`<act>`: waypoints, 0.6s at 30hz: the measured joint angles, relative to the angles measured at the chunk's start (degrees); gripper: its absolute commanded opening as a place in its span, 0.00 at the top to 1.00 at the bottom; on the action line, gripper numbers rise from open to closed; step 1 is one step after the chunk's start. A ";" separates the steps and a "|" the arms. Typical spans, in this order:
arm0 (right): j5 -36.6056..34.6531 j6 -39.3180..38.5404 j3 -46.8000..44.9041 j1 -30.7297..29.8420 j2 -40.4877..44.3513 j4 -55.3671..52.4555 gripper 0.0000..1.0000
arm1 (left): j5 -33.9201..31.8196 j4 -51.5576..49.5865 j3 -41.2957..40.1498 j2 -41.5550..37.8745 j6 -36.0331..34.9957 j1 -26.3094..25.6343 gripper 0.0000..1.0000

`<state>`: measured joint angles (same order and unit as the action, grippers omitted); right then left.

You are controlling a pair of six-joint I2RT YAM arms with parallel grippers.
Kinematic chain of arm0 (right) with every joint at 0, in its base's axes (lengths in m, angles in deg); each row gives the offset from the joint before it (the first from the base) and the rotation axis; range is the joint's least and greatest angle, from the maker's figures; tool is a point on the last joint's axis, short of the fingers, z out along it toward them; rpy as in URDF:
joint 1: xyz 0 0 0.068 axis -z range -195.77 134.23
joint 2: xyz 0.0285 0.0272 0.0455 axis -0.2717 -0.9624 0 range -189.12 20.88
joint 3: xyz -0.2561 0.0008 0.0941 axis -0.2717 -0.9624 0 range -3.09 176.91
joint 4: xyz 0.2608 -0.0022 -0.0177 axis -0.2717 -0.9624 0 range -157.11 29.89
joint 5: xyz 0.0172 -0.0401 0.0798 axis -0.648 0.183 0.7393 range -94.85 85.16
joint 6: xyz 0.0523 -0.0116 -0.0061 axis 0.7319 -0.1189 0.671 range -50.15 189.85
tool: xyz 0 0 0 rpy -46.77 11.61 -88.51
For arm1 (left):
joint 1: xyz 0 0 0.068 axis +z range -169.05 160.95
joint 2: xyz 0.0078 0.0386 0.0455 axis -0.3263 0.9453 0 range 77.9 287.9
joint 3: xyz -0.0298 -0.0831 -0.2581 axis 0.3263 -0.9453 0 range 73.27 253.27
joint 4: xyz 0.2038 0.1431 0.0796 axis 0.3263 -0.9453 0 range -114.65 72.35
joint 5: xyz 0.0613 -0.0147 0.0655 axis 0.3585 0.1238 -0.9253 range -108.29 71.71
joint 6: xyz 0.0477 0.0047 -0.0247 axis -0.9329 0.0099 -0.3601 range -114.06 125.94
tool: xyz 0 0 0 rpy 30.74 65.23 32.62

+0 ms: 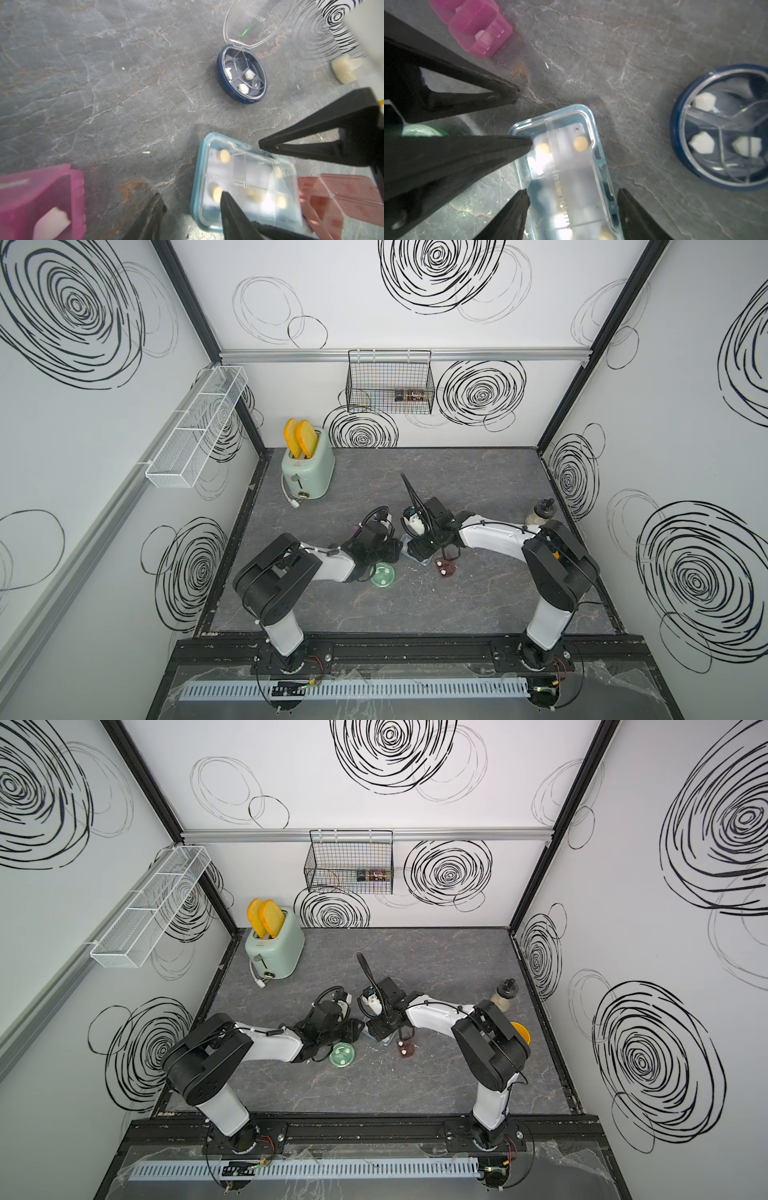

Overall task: Close pillboxes
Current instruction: Close the pillbox at the center of the board.

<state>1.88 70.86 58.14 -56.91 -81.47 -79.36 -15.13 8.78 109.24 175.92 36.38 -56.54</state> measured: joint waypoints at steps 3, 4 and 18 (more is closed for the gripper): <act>-0.04 0.15 0.17 0.00 -0.07 -0.52 0.32 | -0.09 0.24 0.07 0.20 -0.04 0.00 0.51; -0.04 0.15 0.31 0.02 -0.11 -0.68 0.32 | -0.15 0.35 0.09 0.26 -0.04 0.00 0.51; 1.09 0.02 1.92 0.17 -1.31 -2.80 0.33 | -0.90 0.70 0.72 0.96 -0.26 -0.35 0.53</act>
<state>2.97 70.88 60.07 -56.74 -82.78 -82.16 -16.03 9.48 109.96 176.88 36.12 -56.89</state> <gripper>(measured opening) 0.672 0.476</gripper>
